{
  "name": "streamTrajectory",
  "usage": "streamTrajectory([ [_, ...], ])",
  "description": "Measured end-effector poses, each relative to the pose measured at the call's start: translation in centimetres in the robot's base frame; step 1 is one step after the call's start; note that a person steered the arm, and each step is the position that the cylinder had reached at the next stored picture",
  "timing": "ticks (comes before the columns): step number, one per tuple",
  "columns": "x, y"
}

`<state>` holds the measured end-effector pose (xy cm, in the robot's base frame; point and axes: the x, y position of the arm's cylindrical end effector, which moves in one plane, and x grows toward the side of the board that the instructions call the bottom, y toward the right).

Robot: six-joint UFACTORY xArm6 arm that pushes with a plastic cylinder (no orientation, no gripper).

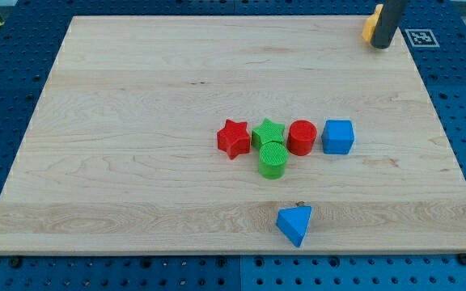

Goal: Move your arm parallel to the right of the blue cube

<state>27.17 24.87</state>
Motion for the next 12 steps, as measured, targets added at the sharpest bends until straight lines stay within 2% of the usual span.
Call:
streamTrajectory([
  [4,1.8,-1.4],
  [6,5.0,-1.4],
  [9,6.9,-1.4],
  [12,13.4,-1.4],
])
